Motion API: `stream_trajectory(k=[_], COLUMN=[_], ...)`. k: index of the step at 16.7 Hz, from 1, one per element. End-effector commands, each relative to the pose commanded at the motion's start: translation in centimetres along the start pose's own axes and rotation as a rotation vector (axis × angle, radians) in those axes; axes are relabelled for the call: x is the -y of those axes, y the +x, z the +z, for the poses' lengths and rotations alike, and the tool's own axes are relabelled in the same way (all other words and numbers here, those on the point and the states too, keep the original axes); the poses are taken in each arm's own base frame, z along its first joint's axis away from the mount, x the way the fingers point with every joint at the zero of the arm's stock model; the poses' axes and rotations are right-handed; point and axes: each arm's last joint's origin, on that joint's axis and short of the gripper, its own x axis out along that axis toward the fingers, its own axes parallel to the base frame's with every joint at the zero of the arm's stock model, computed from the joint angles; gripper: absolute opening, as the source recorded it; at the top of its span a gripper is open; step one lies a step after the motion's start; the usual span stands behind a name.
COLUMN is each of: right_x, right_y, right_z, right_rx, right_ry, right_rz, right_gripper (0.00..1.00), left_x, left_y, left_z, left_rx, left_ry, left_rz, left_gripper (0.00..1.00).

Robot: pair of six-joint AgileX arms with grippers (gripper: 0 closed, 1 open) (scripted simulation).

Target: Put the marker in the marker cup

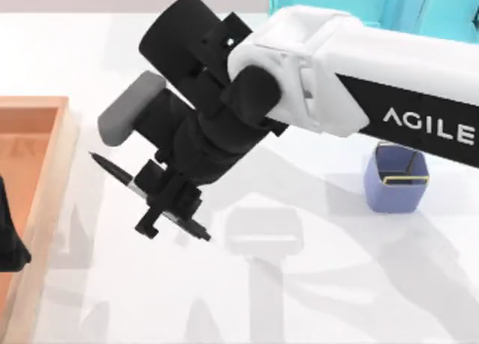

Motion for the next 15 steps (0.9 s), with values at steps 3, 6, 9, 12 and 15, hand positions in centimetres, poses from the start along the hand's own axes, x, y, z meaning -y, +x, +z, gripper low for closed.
stream_trajectory(k=[3, 6, 9, 12, 15], right_x=[6.3, 12.5, 17.5, 20.4, 21.4], right_y=[0.8, 0.8, -0.6, -3.0, -6.0], right_z=[-1.4, -4.9, -10.0, -15.8, -20.9], right_rx=[0.244, 0.482, 0.698, 0.872, 0.993], right_ry=[0.107, 0.165, 0.163, 0.115, 0.05], right_rz=[0.12, 0.21, 0.247, 0.221, 0.145], right_gripper=[0.0, 0.0, 0.0, 0.0, 0.0], left_x=[0.0, 0.0, 0.0, 0.0, 0.0], left_y=[0.0, 0.0, 0.0, 0.0, 0.0], left_z=[0.0, 0.0, 0.0, 0.0, 0.0], left_rx=[0.0, 0.0, 0.0, 0.0, 0.0], left_ry=[0.0, 0.0, 0.0, 0.0, 0.0], left_rz=[0.0, 0.0, 0.0, 0.0, 0.0], left_gripper=[1.0, 1.0, 1.0, 1.0, 1.0])
